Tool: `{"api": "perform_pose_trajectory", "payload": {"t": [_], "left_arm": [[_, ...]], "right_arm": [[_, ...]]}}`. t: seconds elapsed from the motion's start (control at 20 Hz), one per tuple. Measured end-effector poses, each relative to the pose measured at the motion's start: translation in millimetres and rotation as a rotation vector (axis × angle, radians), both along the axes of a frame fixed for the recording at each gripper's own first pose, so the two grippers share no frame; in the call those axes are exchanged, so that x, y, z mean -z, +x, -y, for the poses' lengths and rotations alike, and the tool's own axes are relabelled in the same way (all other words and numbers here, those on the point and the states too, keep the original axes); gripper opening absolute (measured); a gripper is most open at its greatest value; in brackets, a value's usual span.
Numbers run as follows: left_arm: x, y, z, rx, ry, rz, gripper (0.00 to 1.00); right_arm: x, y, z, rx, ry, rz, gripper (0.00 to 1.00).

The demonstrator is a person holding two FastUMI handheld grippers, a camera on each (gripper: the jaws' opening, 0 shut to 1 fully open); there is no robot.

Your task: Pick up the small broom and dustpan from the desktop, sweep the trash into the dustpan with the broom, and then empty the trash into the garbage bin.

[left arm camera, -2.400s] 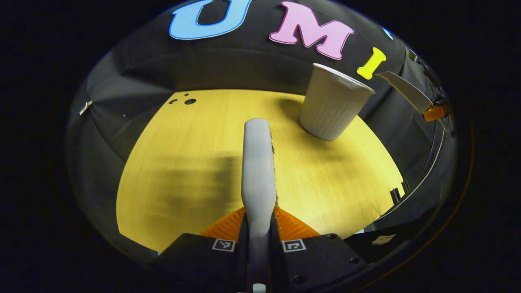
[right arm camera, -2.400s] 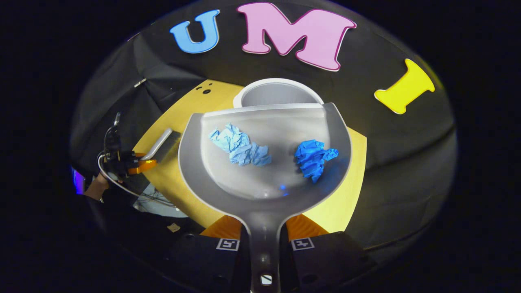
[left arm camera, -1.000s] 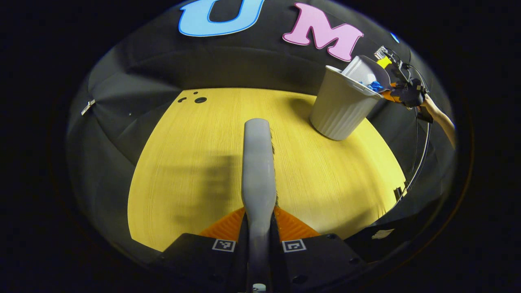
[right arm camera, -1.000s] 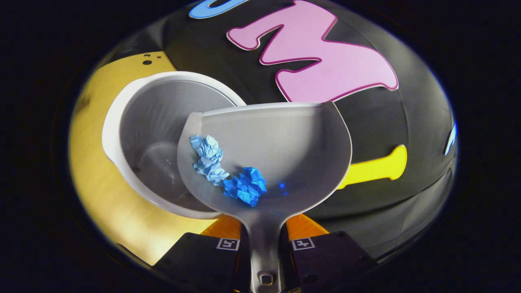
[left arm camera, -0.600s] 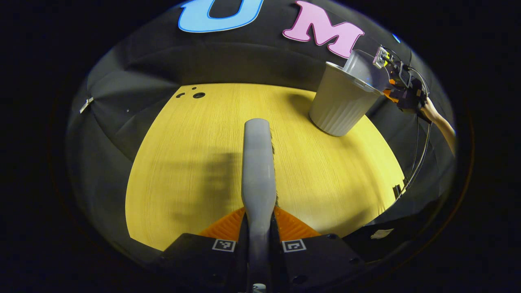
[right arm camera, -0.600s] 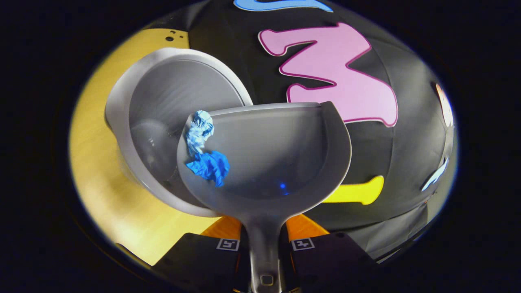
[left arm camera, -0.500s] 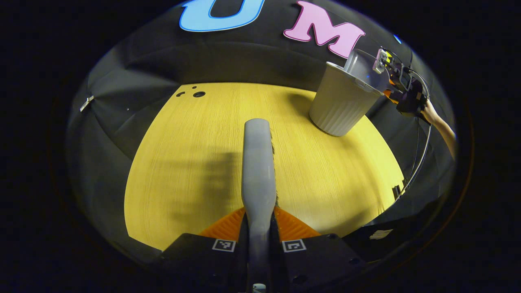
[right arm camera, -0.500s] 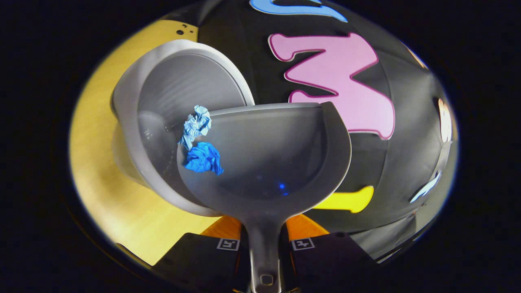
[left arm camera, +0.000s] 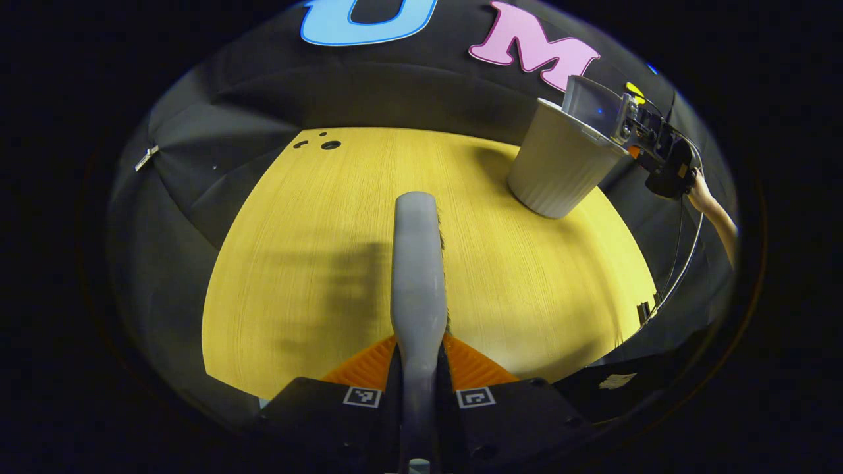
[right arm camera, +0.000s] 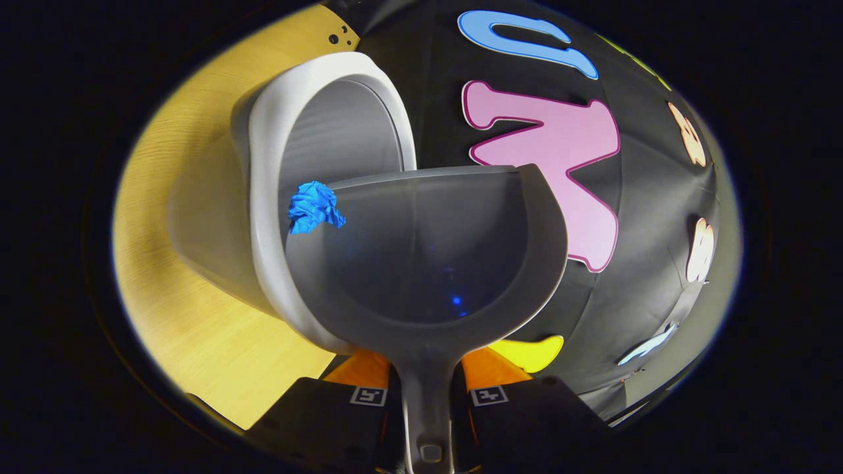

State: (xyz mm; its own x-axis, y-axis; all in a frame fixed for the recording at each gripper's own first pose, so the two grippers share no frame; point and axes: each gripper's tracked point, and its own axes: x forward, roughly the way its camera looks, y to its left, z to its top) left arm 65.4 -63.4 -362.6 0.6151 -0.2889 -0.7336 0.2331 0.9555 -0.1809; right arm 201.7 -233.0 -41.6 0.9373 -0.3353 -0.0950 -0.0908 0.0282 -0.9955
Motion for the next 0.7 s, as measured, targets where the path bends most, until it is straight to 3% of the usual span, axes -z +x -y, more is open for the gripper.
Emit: {"api": "perform_pose_trajectory", "payload": {"t": [0.15, 0.25, 0.35, 0.45, 0.7], "left_arm": [[1.5, -1.8, 6.1, -0.004, -0.009, -0.008, 0.31], [0.3, -4.1, 11.6, -0.004, -0.009, -0.005, 0.28], [-2.9, -3.6, 14.1, -0.011, -0.003, 0.008, 0.31], [-7.8, -1.1, 17.4, -0.029, -0.004, 0.025, 0.27], [-21.1, 8.1, 20.9, -0.122, -0.008, 0.059, 0.27]], "right_arm": [[-1.0, 0.2, -4.6, -0.023, -0.030, 0.002, 0.31], [-0.2, -0.1, -1.4, -0.013, 0.012, -0.005, 0.31], [1.8, 0.5, 3.0, 0.011, 0.089, -0.024, 0.31], [3.2, -0.6, 5.9, 0.045, 0.181, -0.045, 0.31], [-17.1, 1.1, 8.6, 0.095, 0.503, -0.026, 0.31]]}}
